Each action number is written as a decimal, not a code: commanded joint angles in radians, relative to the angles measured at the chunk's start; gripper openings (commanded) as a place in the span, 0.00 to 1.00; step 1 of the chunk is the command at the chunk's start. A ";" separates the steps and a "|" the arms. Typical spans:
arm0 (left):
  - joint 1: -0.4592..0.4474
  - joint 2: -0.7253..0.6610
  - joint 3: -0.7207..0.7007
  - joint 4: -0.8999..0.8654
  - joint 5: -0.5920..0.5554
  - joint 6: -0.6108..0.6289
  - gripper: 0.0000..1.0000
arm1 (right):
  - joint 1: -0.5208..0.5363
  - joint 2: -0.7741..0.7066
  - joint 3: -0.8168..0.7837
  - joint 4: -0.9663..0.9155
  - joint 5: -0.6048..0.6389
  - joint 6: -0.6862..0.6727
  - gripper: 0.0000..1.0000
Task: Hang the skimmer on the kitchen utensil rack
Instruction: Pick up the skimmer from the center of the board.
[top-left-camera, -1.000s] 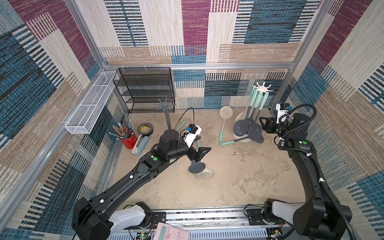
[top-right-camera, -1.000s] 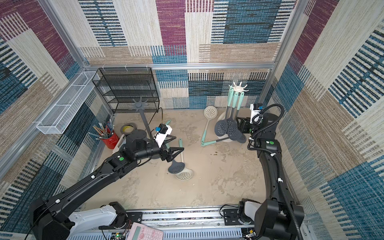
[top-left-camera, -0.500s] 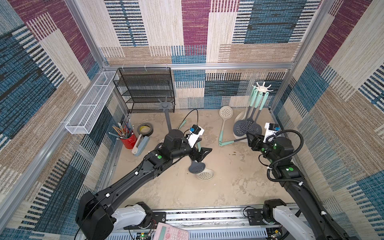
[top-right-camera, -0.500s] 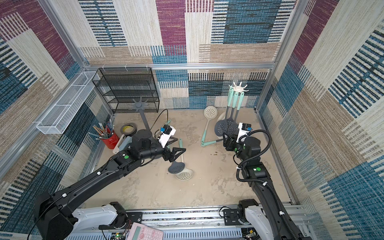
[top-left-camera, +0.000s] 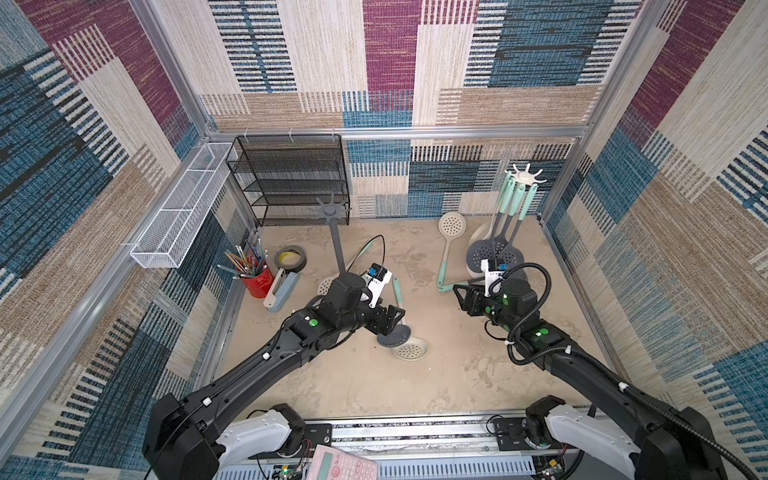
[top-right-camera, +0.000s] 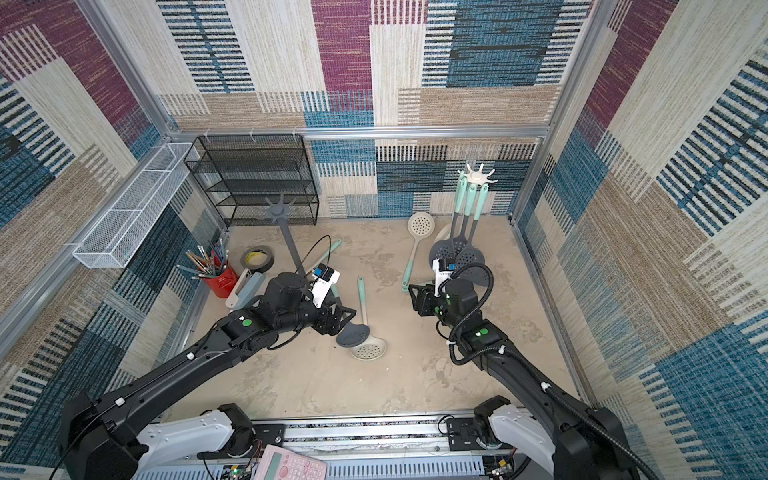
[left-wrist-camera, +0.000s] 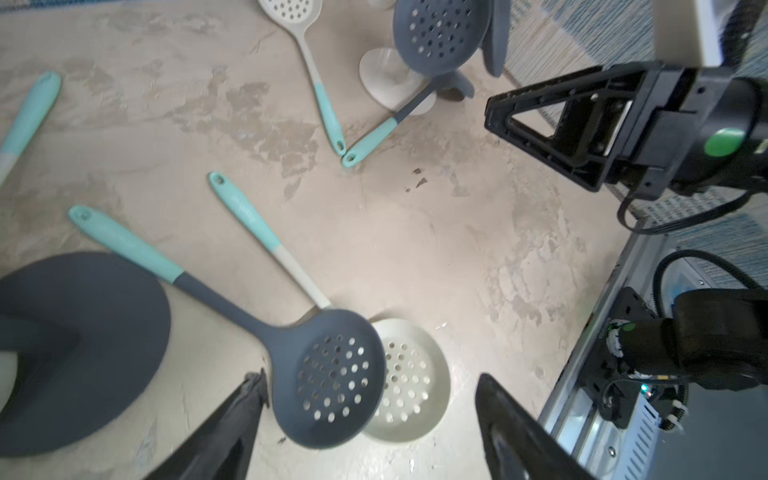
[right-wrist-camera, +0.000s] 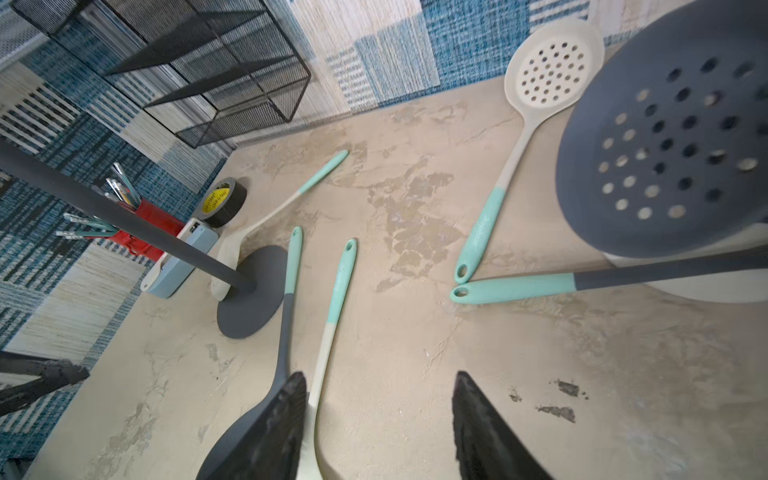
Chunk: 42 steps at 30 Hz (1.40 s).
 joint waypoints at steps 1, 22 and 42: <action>0.002 0.007 -0.007 -0.111 -0.060 -0.070 0.81 | 0.047 0.077 0.037 0.077 0.020 -0.004 0.58; 0.052 0.071 -0.053 -0.231 -0.070 -0.184 0.77 | 0.216 0.622 0.359 0.048 0.020 -0.010 0.51; 0.120 0.011 -0.109 -0.258 -0.092 -0.249 0.75 | 0.280 0.858 0.582 -0.089 0.065 -0.066 0.46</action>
